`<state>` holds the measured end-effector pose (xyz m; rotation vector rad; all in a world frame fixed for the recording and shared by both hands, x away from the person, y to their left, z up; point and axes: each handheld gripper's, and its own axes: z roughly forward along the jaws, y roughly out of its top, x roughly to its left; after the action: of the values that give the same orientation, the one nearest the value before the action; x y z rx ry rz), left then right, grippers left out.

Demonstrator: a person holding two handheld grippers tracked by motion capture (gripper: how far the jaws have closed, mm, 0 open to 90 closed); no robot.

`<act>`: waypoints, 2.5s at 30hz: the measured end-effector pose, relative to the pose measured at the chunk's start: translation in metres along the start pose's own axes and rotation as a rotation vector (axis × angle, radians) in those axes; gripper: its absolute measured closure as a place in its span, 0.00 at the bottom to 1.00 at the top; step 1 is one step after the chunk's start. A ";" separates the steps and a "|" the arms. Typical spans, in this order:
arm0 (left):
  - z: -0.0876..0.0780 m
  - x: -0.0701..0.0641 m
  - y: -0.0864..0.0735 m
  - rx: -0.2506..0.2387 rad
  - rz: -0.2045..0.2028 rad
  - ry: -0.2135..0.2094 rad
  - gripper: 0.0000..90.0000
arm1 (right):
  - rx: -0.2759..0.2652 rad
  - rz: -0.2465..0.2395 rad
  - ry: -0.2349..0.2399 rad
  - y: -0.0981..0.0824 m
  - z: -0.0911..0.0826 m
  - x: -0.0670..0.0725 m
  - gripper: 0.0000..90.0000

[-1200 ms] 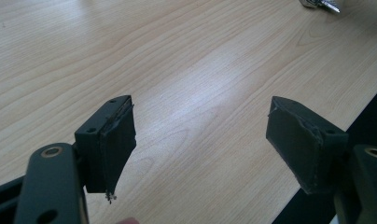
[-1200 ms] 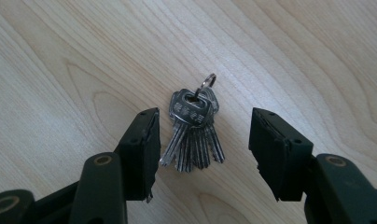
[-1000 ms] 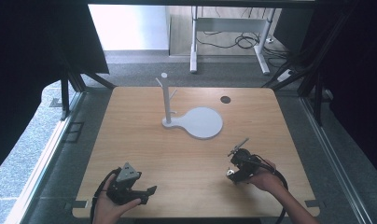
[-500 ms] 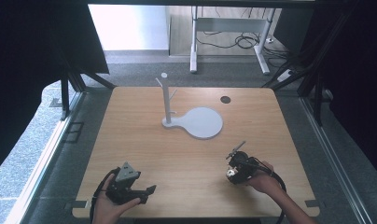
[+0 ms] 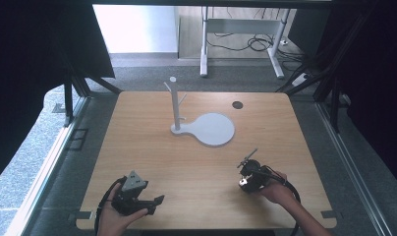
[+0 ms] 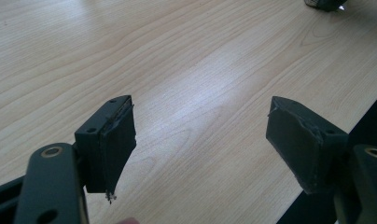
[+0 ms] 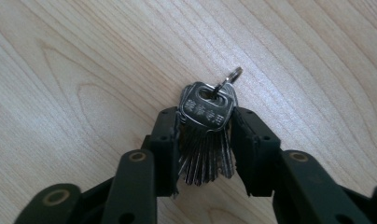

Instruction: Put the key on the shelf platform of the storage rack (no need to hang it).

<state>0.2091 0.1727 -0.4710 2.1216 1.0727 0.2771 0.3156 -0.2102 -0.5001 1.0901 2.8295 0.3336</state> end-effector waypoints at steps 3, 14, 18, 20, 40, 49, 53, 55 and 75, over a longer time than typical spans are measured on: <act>0.000 0.000 0.000 0.000 0.000 0.000 0.27 | 0.004 0.005 0.003 0.000 0.000 -0.002 0.73; 0.000 0.001 0.000 -0.001 -0.002 0.002 0.27 | 0.015 0.022 0.033 0.001 -0.001 -0.004 0.75; 0.000 0.001 0.000 0.000 -0.002 0.003 0.27 | 0.016 0.023 0.040 0.000 -0.001 -0.005 0.75; 0.000 0.001 0.000 0.000 -0.003 0.003 0.27 | 0.016 0.022 0.042 0.000 -0.001 -0.006 0.75; -0.001 0.001 0.000 -0.003 -0.003 0.005 0.27 | 0.004 0.013 0.045 0.001 -0.009 -0.005 0.75; -0.001 0.001 0.000 -0.003 -0.004 0.005 0.27 | -0.006 0.005 0.041 0.001 -0.015 -0.006 0.75; -0.001 0.001 0.000 -0.004 -0.004 0.006 0.27 | -0.014 0.007 0.039 0.002 -0.020 -0.007 0.75; -0.001 0.002 0.000 -0.004 -0.004 0.006 0.27 | -0.015 0.005 0.041 0.002 -0.021 -0.007 0.75; -0.003 0.002 0.000 -0.013 -0.008 0.007 0.27 | -0.045 -0.005 0.006 0.011 -0.059 -0.012 0.75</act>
<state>0.2089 0.1761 -0.4693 2.1060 1.0801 0.2873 0.3226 -0.2202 -0.4404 1.0749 2.8150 0.3983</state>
